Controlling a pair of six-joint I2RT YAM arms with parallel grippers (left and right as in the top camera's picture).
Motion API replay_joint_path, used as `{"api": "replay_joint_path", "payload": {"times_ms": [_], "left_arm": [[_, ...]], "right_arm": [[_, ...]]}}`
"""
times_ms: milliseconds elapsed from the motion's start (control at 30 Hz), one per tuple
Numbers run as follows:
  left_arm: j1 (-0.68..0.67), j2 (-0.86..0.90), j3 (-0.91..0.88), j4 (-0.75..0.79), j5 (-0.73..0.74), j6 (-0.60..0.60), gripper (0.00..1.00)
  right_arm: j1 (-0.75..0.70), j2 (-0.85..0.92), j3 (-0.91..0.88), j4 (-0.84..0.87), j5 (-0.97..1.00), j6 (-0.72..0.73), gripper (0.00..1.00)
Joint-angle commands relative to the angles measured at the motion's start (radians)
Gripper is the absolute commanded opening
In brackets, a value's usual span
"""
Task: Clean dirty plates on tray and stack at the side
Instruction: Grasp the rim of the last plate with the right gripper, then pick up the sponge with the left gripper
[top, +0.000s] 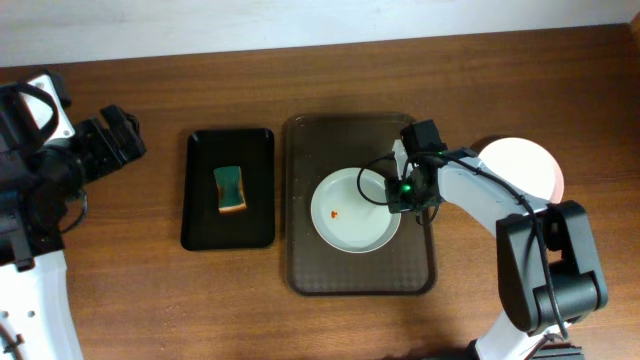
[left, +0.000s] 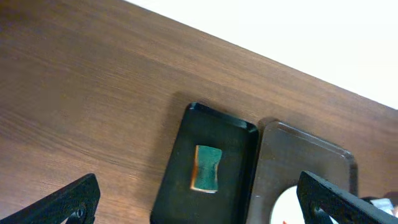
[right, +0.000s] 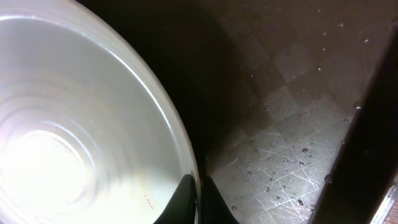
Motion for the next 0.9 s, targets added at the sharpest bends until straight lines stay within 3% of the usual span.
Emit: {"api": "replay_joint_path", "payload": {"times_ms": [0, 67, 133, 167, 233, 433, 467, 500, 533, 733, 833, 867], "left_arm": [[-0.077, 0.060, -0.034, -0.026, 0.028, -0.034, 1.00], [-0.180, 0.148, -0.106, -0.020, -0.014, -0.034, 0.96], [-0.256, 0.260, -0.163, 0.006, -0.172, -0.034, 0.90], [-0.280, 0.323, -0.179, 0.028, -0.193, -0.034, 0.84], [-0.315, 0.448, -0.189, 0.059, -0.190, -0.034, 0.57], [-0.351, 0.806, -0.189, 0.164, -0.133, -0.035, 0.48], [-0.351, 0.833, -0.189, 0.175, -0.132, -0.035, 0.41], [-0.351, 0.857, -0.189, 0.183, -0.133, -0.034, 0.25], [-0.351, 0.867, -0.189, 0.187, -0.132, -0.035, 0.01], [-0.349, 0.816, -0.036, 0.005, -0.125, -0.034, 0.01], [-0.350, 0.790, 0.003, -0.041, -0.126, -0.034, 0.58], [-0.351, 0.790, -0.002, -0.049, -0.125, -0.034, 0.60]], "right_arm": [[-0.002, 0.028, -0.009, -0.009, 0.018, 0.051, 0.04], [-0.002, 0.028, -0.009, -0.011, 0.041, 0.084, 0.04], [-0.002, 0.028, -0.009, -0.014, 0.040, 0.083, 0.04], [-0.002, 0.028, -0.009, -0.016, 0.040, 0.083, 0.04], [-0.002, 0.028, -0.009, -0.016, 0.040, 0.083, 0.04], [-0.002, 0.028, -0.009, -0.014, 0.040, 0.083, 0.04], [-0.002, 0.028, -0.009, -0.013, 0.040, 0.082, 0.04], [-0.002, 0.028, -0.009, -0.012, 0.040, 0.083, 0.04], [-0.002, 0.028, -0.009, -0.012, 0.040, 0.083, 0.04], [-0.002, 0.028, -0.009, -0.012, 0.040, 0.082, 0.04], [-0.002, 0.028, -0.009, -0.012, 0.040, 0.083, 0.04], [-0.002, 0.028, -0.009, -0.012, 0.040, 0.083, 0.04]]}}
